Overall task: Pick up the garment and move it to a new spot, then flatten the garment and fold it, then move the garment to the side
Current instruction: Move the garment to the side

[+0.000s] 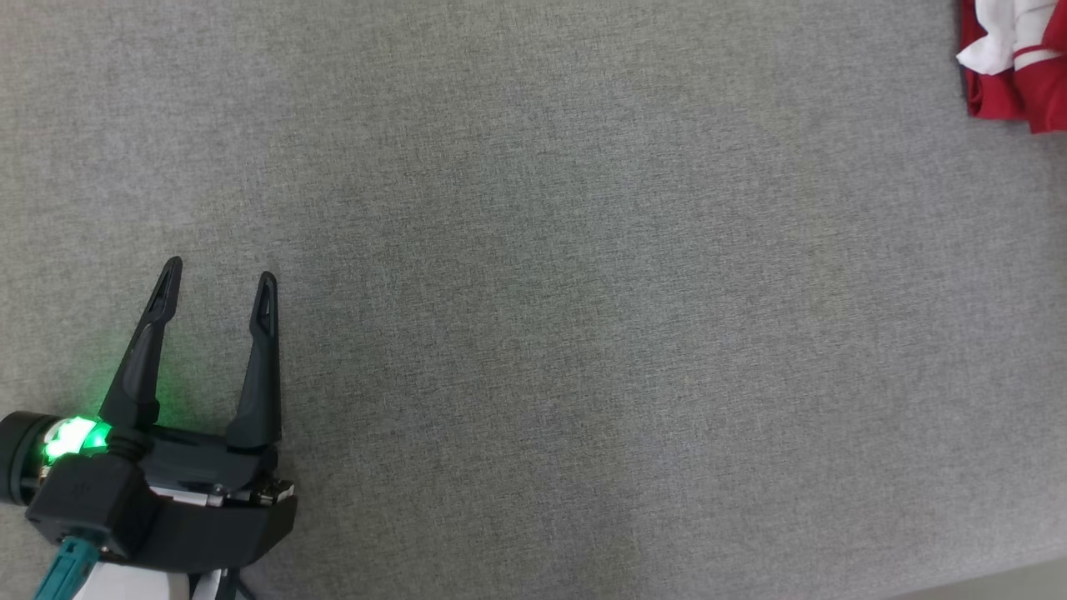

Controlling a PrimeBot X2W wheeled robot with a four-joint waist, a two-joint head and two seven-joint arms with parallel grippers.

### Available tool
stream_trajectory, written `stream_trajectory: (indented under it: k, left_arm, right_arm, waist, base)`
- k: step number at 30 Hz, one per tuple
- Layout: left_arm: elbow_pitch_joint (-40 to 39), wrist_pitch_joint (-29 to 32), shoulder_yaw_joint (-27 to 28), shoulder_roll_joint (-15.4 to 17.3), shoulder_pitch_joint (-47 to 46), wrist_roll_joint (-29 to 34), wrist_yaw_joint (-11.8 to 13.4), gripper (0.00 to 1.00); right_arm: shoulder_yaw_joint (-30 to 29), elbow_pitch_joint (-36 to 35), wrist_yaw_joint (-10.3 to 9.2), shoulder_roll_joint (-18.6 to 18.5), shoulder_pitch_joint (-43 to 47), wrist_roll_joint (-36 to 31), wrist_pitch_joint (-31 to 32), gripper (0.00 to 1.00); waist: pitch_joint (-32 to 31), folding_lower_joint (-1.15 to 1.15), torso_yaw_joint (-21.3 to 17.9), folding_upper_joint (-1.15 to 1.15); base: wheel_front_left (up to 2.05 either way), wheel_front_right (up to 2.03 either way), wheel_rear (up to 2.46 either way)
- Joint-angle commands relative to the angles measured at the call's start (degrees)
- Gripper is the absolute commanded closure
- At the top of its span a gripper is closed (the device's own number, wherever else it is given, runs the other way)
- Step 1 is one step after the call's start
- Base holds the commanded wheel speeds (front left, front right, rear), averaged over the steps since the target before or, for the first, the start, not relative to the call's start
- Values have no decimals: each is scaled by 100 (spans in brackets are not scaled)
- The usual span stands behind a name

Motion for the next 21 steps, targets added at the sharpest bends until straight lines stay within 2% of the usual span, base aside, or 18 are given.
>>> stream_trajectory:
  k: [1, 7, 8, 9, 10, 15, 21]
  left_arm:
    - [48, -13, -9, 17, 43, 57, 13, 0]
    - [69, -9, 32, -15, 18, 24, 13, 0]
    - [86, -9, 32, -16, 12, 15, 13, 0]
    - [101, -8, 26, -22, 5, 11, 13, 0]
    - [113, -8, 30, -32, 2, 7, 13, 0]
    - [168, -8, 47, -71, -27, -14, 14, 0]
    - [224, -11, 48, -223, 43, -32, 13, 0]
  right_arm:
    - [38, 72, -18, -57, -137, -153, 34, 100]
    - [150, 369, -19, -27, -487, -371, 20, 100]
    - [155, 431, -18, -28, -531, -407, 21, 96]
    - [158, 493, -18, -11, -562, -438, 3, 56]
    - [169, 556, -18, -2, -582, -475, 17, 0]
    - [45, 769, -18, -58, -753, -731, -149, 0]
    - [-344, 843, -18, 209, -754, -746, -773, 0]
  waist:
    - [35, 0, 33, -1]
    - [97, 0, 132, -1]
    - [105, 0, 146, -1]
    - [108, 0, 160, -1]
    - [108, 0, 175, -1]
    - [52, 0, 238, -1]
    - [-282, 0, 325, -1]
  base:
    - [0, 0, 0]
    - [0, 0, 0]
    - [0, 0, 0]
    - [0, 0, 0]
    - [0, 0, 0]
    - [0, 0, 0]
    - [0, 0, 0]
